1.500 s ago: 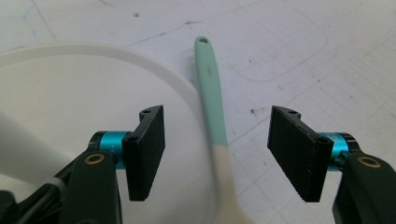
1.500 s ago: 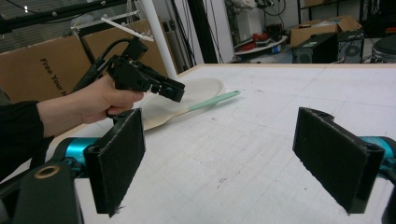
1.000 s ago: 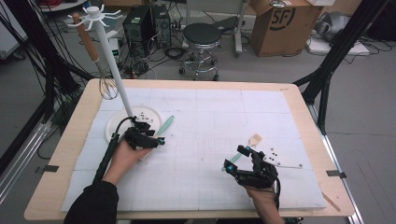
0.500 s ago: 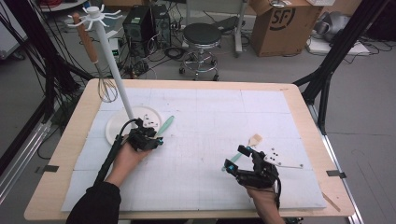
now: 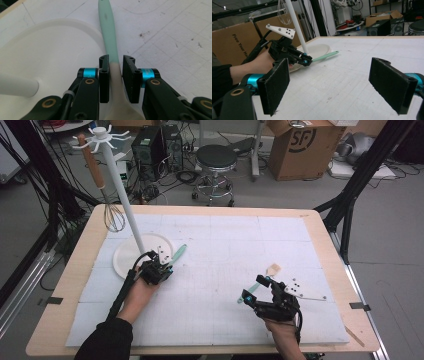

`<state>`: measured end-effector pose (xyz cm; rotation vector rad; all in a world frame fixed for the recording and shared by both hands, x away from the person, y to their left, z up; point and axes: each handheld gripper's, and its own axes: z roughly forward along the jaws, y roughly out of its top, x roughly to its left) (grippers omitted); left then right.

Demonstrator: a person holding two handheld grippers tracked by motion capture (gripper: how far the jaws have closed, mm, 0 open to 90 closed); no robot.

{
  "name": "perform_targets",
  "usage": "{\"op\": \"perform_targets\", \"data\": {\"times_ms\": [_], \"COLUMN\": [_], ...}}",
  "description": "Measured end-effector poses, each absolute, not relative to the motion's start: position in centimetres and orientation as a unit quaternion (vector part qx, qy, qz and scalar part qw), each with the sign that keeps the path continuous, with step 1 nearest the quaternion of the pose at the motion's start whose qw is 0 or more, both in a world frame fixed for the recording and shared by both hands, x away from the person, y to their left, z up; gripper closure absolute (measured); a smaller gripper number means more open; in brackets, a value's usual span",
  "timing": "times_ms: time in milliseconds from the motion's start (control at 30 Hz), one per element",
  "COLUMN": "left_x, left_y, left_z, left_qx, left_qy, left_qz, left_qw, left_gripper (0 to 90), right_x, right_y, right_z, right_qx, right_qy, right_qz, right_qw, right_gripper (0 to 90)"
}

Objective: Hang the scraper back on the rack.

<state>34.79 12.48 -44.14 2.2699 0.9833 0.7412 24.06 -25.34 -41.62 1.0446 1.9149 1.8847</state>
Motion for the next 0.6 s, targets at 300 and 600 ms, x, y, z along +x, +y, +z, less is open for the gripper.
{"op": "perform_targets", "data": {"times_ms": [300, 600], "left_x": [34.55, 34.40], "left_y": [12.09, 13.02], "left_z": [-43.86, -43.77], "left_qx": [0.844, 0.838], "left_qy": [0.376, 0.383], "left_qz": [0.276, 0.255], "left_qw": [0.267, 0.292], "left_gripper": [80.5, 81.1], "right_x": [24.05, 24.06], "right_y": [-25.38, -25.40], "right_z": [-41.63, -41.65], "right_qx": [0.360, 0.362], "right_qy": [0.658, 0.658], "right_qz": [0.648, 0.647], "right_qw": [0.131, 0.133], "right_gripper": [16.1, 16.1]}}
